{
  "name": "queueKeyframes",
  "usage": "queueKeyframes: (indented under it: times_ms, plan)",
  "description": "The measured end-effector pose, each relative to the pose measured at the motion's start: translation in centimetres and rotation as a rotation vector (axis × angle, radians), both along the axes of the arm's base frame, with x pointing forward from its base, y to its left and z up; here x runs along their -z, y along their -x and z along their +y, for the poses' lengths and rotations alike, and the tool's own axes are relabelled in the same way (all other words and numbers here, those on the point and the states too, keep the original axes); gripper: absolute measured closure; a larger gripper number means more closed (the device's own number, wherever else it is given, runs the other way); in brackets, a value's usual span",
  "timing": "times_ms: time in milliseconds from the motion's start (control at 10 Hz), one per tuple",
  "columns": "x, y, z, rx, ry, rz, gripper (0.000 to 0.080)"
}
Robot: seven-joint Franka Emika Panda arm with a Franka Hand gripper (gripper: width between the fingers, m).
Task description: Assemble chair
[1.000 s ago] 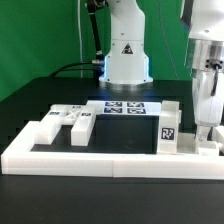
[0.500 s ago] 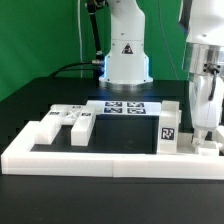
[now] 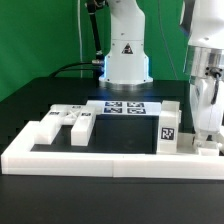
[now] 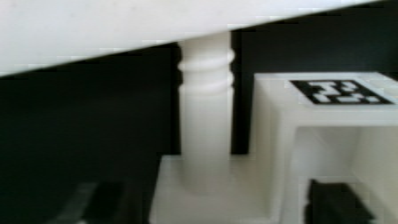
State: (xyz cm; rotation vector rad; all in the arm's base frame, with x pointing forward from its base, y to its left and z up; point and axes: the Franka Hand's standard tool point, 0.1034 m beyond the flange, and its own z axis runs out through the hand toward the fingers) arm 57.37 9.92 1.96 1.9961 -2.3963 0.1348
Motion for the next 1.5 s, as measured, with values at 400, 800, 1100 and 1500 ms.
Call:
queueKeyframes:
  times_ms: [400,800,1100,1500]
  plan:
    - [0.1,0.2,0.1,0.001,0.0,0.006,0.0471]
    - [-2.2,0.6,-1.2,-0.018,-0.025,-0.006,0.0471]
    - [-5.0,1.4,-2.7,-0.03,-0.054,-0.023,0.0469]
    - [-4.6,1.5,-3.0,-0.075,-0.063,-0.019,0.0469]
